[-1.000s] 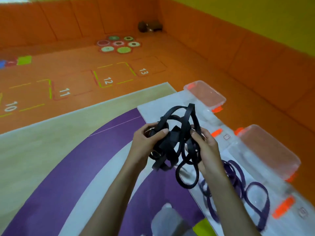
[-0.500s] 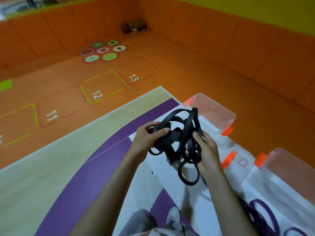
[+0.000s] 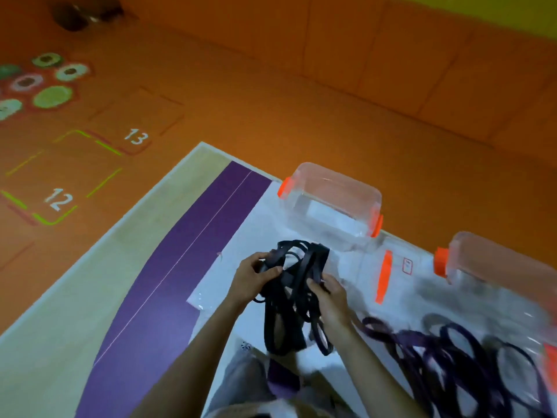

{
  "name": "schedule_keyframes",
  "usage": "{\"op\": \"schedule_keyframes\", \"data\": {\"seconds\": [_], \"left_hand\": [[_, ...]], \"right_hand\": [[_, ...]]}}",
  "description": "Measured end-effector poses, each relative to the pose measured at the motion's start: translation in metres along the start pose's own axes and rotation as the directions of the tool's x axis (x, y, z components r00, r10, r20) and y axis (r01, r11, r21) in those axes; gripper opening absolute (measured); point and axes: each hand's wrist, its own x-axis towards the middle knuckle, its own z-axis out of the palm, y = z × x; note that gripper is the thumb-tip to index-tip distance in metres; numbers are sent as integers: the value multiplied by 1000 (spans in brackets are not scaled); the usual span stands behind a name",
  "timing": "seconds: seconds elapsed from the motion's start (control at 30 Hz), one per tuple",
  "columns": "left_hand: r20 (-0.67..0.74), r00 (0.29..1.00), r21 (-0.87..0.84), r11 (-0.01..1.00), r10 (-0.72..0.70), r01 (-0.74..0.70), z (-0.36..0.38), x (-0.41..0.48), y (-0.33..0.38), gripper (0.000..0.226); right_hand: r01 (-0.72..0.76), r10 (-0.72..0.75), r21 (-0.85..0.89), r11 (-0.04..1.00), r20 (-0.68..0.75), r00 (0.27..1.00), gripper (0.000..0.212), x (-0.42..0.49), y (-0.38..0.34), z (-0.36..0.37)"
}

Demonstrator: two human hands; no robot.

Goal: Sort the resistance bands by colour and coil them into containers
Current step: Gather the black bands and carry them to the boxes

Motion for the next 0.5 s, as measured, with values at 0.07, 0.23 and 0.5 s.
{"op": "schedule_keyframes", "data": {"seconds": [0.07, 0.23, 0.5], "left_hand": [[71, 997, 77, 997, 5, -11, -2, 18, -15, 40], [231, 972, 298, 949, 36, -106, -9, 44, -45, 42], [331, 926, 711, 693, -180, -120, -27, 59, -53, 76]], "right_hand": [[-9, 3, -106, 994, -56, 998, 22, 9, 16, 9], [-81, 21, -409, 909, -149, 989, 22, 15, 50, 20], [-46, -24, -599, 800, -108, 994, 57, -7, 57, 21]]}}
